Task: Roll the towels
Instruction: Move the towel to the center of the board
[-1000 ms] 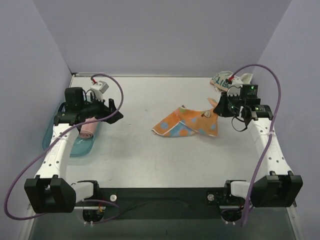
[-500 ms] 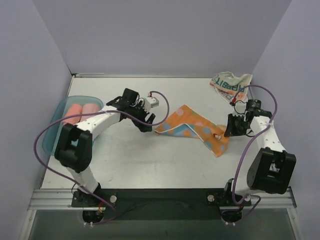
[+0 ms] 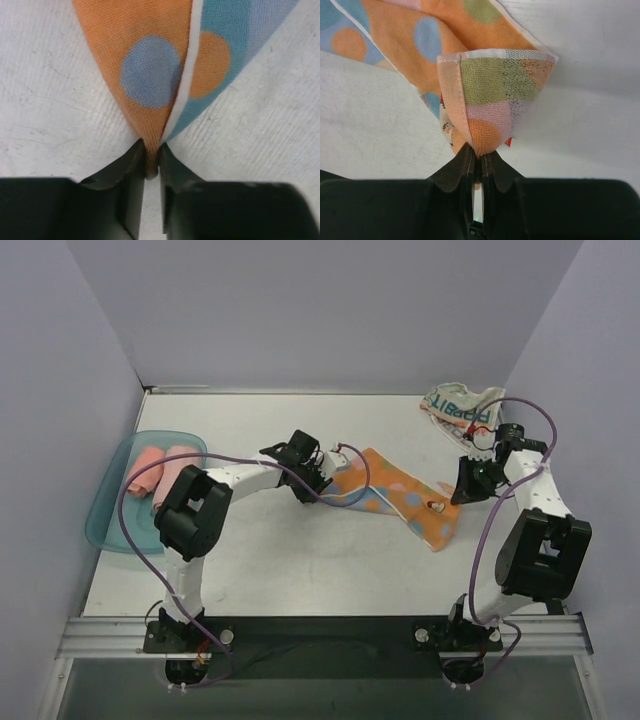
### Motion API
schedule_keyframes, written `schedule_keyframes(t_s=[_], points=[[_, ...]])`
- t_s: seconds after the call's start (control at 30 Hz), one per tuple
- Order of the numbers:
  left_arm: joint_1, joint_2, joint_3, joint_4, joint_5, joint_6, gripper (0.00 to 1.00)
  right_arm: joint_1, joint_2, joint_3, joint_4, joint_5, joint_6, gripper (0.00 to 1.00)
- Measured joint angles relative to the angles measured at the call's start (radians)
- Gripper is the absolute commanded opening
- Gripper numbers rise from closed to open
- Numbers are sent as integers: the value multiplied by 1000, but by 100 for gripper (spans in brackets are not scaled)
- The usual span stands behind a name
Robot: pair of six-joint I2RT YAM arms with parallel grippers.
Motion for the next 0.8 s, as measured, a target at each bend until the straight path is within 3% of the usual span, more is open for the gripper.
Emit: schedule_keyframes(t_s=[0.07, 0.23, 0.43, 0.53, 0.6, 0.7, 0.8], points=[[-1, 0, 2, -2, -26, 18, 0, 0, 34, 32, -10, -1, 8, 0], [47, -56, 6, -48, -52, 55, 0, 0, 128, 173, -29, -33, 51, 0], [171, -297, 35, -165, -62, 161, 0, 23, 205, 365, -72, -117, 103, 0], [141, -465, -1, -203, -72, 250, 0, 67, 227, 388, -110, -130, 97, 0], [64, -573, -76, -219, -83, 303, 0, 102, 252, 388, -141, -124, 81, 0], [-97, -649, -203, -291, -80, 370, 53, 142, 316, 388, -179, -103, 55, 0], [-184, -613, -307, -407, -51, 412, 86, 151, 389, 385, -212, -69, 22, 0]])
